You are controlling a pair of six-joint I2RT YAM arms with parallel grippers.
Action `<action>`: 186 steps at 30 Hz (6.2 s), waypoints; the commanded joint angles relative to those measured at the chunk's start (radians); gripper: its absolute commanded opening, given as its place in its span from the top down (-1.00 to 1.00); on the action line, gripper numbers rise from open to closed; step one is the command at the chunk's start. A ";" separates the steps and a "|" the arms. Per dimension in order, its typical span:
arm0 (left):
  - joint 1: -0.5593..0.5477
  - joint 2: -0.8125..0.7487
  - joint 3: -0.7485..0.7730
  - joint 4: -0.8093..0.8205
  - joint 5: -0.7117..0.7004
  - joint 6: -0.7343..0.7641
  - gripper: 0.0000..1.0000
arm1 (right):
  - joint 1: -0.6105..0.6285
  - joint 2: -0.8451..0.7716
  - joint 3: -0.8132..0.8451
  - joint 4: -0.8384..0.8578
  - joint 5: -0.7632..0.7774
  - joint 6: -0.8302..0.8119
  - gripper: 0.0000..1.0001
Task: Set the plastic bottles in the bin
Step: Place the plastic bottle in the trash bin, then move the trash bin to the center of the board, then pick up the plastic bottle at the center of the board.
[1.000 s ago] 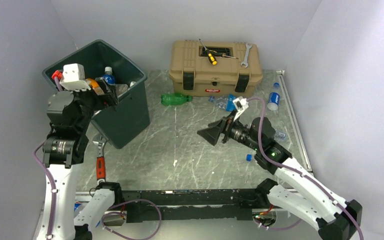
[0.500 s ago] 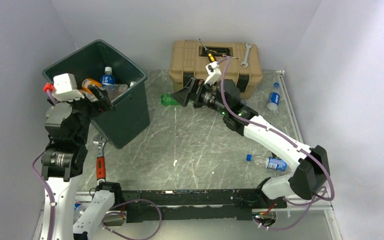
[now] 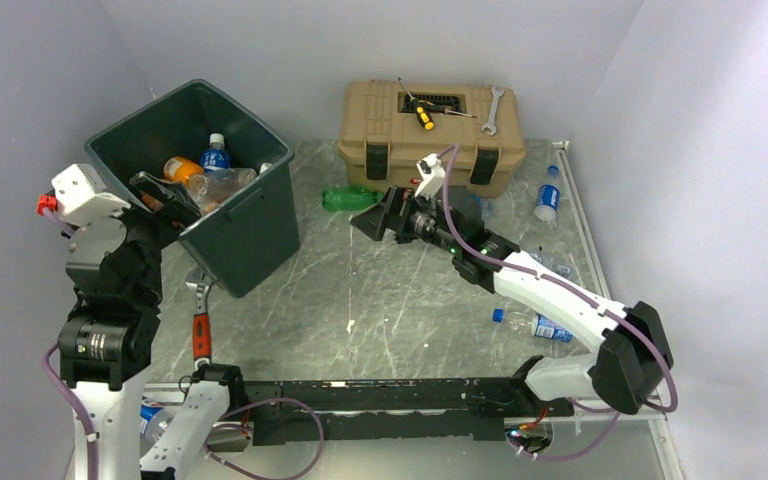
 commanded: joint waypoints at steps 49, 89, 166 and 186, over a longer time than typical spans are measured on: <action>-0.003 0.211 -0.198 0.149 0.106 -0.565 0.55 | 0.000 -0.377 -0.159 -0.116 0.155 0.006 -0.99; 0.000 0.432 -0.068 0.240 -0.175 -0.496 -0.26 | -0.002 -0.497 -0.170 -0.262 0.295 -0.093 -1.00; -0.031 -0.236 -0.569 0.189 0.634 0.161 -0.81 | -0.617 0.460 -0.324 0.433 0.428 0.459 0.62; -0.031 -0.213 -0.619 0.353 0.810 -0.028 -0.87 | -0.410 -0.451 -0.682 0.232 0.296 0.491 1.00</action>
